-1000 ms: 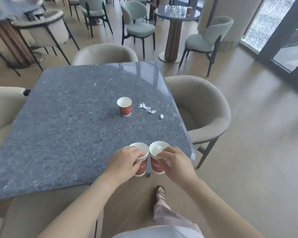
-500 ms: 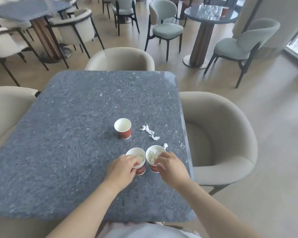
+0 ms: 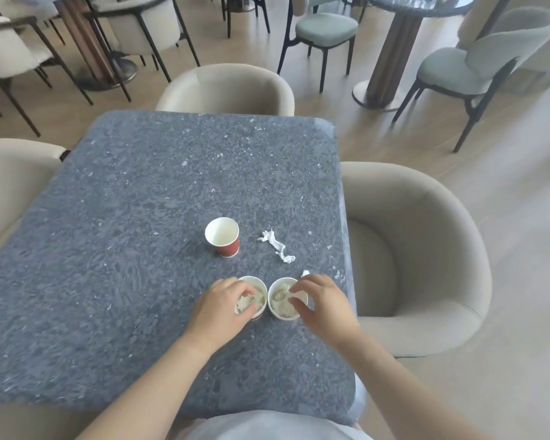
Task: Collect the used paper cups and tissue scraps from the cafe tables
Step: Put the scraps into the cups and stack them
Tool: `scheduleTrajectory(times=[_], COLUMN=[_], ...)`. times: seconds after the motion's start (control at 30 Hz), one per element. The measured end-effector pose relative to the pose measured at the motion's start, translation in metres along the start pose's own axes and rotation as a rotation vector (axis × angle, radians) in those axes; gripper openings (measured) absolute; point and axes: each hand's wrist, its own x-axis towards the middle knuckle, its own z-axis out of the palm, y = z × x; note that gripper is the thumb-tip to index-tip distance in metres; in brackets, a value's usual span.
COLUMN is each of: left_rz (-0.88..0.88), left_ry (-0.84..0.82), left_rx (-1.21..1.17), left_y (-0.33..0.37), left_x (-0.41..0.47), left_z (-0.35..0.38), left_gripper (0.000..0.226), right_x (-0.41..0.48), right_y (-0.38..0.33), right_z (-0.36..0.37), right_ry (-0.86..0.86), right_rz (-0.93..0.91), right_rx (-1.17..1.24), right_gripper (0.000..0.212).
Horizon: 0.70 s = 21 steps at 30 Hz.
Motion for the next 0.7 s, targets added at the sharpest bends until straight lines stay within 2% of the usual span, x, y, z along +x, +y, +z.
scheduleTrajectory(times=[0.13,0.27,0.37,0.5,0.7], left_rz=[-0.031,-0.093,-0.177,-0.242,-0.301], left_ry=[0.002,-0.104,-0.172,-0.161,-0.054], left_rx=[-0.004,0.061,0.044,-0.021,-0.120], left_y=[-0.001,-0.004,-0.008,-0.015,-0.020], left_x=[0.019,0.031,0.033,0.036,0.048], left_z=[0.000,0.004,0.005,0.005,0.000], left_gripper=[0.023,0.036,0.034,0.024,0.024], right_x=[0.021,0.041,0.051,0.062,0.076], right_y=[0.009,0.022,0.033,0.047,0.062], right_z=[-0.011,-0.011,-0.005,0.006,0.022], right_ry=[0.009,-0.039,-0.109,-0.233,-0.342], right_rz=[0.021,0.063,0.092,0.100,0.131], right_rx=[-0.035,-0.071,-0.118,-0.176,-0.206], right_gripper=[0.011,0.013,0.019,0.025,0.026])
